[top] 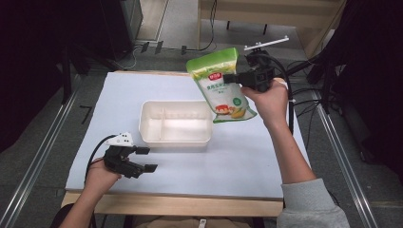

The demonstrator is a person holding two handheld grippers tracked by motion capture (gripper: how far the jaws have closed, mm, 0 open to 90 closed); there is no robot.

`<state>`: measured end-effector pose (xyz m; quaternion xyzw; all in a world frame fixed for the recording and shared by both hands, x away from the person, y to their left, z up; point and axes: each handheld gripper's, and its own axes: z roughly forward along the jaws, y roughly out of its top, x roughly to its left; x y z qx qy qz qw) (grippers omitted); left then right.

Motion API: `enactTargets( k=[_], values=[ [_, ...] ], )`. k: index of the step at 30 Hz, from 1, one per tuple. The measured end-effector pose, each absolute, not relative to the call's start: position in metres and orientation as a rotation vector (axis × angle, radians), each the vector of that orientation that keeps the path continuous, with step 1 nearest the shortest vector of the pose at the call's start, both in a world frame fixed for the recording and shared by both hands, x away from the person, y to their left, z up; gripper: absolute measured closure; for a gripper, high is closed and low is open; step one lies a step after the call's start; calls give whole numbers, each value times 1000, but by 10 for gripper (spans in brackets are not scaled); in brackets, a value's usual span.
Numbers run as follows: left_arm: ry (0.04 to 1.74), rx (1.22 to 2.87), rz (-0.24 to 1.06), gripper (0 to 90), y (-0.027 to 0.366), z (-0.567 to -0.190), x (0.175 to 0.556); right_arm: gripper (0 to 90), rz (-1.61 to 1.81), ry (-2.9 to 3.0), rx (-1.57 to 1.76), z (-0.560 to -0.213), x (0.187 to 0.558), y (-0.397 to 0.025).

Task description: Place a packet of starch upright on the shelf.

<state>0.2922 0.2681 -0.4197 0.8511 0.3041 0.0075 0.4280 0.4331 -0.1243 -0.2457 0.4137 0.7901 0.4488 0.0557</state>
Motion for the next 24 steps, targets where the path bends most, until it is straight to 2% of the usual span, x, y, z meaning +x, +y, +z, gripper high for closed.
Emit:
enactTargets(
  k=[11,24],
  values=[
    [760,2117,22,236,269,-419,292,887,1369,2409,1209,-228,443,-86],
    [752,2118,11,236,270,-418,292,886,1346,2449,1176,-234,457,-30]
  ],
)
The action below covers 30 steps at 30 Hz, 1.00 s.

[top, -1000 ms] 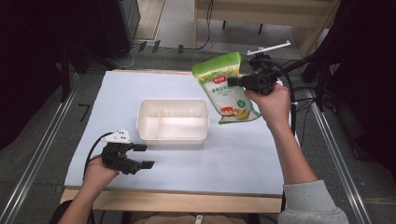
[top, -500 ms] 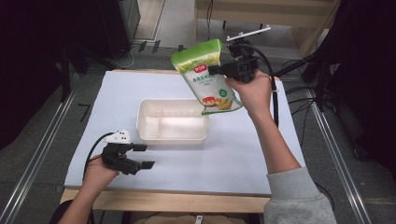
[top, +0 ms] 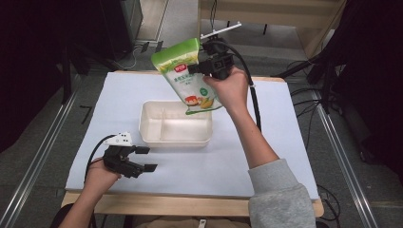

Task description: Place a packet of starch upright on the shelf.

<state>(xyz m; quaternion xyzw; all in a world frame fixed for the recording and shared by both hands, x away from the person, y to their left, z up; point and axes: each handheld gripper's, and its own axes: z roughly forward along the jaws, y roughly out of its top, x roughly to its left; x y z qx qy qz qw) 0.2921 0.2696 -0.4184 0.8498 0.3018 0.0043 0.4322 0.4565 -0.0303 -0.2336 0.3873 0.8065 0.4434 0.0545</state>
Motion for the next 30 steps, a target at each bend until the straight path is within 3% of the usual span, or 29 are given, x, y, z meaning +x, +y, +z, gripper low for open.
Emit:
enactTargets(
  k=[20,30],
  values=[
    [755,2105,4,236,271,-418,294,887,1259,2582,1157,-290,466,47],
    [754,2103,-1,236,270,-419,293,887,1302,2542,1198,-319,467,42]
  ],
)
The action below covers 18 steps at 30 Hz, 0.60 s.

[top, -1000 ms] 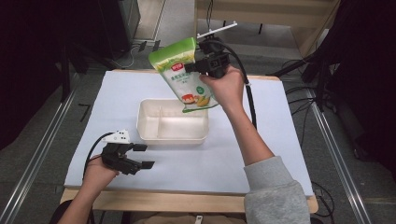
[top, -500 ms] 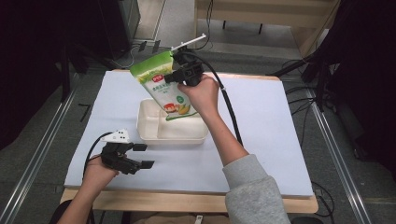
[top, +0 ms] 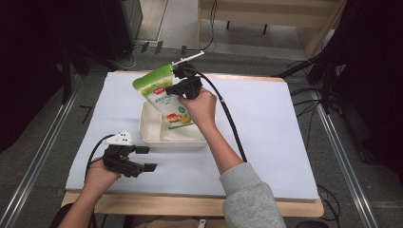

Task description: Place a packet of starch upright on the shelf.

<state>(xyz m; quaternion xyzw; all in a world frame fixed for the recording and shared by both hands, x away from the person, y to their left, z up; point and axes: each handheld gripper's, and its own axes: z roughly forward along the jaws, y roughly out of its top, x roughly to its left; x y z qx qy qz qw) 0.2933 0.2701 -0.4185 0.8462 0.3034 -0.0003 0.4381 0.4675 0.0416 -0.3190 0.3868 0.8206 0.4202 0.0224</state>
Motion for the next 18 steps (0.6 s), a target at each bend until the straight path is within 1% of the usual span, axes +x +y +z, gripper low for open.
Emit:
enactTargets(
  k=[6,10,18],
  values=[
    [759,2112,3,236,271,-418,293,886,1328,2531,1208,-330,466,27],
    [758,2110,2,236,271,-418,293,883,1318,2549,1204,-344,463,18],
    [757,2110,0,236,271,-418,293,881,1288,2548,1222,-346,464,-2]
  ],
)
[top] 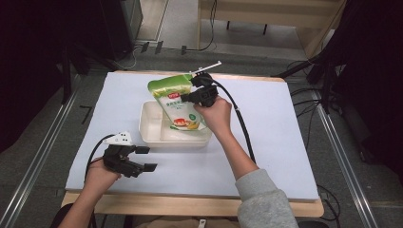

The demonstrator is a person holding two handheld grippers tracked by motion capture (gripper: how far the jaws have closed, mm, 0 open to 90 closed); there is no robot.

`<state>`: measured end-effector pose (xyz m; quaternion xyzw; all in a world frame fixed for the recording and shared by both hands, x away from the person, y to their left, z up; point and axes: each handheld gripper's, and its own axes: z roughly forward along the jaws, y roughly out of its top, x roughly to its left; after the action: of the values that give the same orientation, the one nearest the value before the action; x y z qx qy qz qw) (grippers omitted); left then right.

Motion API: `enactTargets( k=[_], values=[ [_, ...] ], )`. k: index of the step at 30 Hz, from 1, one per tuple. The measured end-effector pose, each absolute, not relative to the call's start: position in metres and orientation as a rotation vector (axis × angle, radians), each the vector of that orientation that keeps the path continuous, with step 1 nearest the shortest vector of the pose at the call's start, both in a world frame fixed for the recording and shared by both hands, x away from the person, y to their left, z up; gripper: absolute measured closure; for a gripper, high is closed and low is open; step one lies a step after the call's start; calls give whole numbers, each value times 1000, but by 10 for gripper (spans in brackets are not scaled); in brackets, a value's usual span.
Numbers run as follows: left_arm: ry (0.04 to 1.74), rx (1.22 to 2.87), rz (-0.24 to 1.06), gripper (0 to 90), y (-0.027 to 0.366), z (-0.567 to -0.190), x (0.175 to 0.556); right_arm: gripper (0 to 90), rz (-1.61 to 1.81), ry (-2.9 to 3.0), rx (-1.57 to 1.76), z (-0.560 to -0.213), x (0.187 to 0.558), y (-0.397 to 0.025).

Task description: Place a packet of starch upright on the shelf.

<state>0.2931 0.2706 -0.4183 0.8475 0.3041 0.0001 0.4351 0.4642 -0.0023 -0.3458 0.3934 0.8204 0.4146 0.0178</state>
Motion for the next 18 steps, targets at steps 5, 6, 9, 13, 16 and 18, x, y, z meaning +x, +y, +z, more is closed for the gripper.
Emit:
enactTargets(
  k=[5,6,9,13,16,18],
  values=[
    [754,2105,1,236,270,-418,293,881,1306,2537,1257,-351,465,-17],
    [756,2105,-1,236,270,-419,293,881,1310,2535,1261,-351,465,-19],
    [755,2109,2,236,270,-419,293,880,1310,2532,1281,-354,465,-27],
    [754,2112,0,236,271,-418,293,879,1299,2519,1278,-358,462,-33],
    [757,2108,-2,236,271,-418,293,877,1318,2501,1285,-362,459,-39],
    [759,2111,0,236,270,-419,293,852,1328,2497,1291,-364,459,-43]
  ],
)
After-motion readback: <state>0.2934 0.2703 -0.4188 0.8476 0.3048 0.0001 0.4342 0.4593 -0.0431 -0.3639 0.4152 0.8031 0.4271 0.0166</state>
